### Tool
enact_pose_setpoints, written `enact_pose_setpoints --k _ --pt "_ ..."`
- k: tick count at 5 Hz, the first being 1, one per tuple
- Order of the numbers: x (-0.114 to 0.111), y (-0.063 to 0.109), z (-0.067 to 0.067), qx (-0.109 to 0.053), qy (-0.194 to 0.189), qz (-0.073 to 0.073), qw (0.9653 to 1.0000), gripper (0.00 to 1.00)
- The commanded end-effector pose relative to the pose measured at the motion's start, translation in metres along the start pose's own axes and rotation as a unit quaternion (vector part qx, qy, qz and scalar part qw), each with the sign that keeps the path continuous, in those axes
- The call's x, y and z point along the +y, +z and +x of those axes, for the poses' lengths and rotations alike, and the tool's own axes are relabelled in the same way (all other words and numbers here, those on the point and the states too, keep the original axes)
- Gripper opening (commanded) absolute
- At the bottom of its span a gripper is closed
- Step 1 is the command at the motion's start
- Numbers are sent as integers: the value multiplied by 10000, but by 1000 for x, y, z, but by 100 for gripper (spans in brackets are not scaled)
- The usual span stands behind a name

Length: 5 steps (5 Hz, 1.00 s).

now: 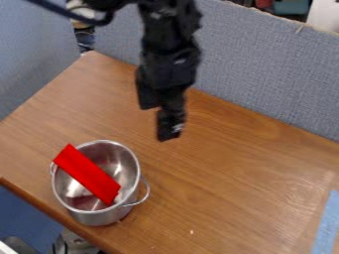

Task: Put the red object in the metal pot

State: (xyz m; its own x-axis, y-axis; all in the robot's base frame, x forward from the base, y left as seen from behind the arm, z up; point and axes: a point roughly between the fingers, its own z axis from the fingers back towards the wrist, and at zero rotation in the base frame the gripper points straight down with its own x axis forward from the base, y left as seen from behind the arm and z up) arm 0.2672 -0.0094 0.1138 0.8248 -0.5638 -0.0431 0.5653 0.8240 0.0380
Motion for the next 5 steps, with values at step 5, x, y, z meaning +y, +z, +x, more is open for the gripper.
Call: enact_pose_setpoints --k 5 --pt "-42 -2 18 231 -133 -195 9995 100"
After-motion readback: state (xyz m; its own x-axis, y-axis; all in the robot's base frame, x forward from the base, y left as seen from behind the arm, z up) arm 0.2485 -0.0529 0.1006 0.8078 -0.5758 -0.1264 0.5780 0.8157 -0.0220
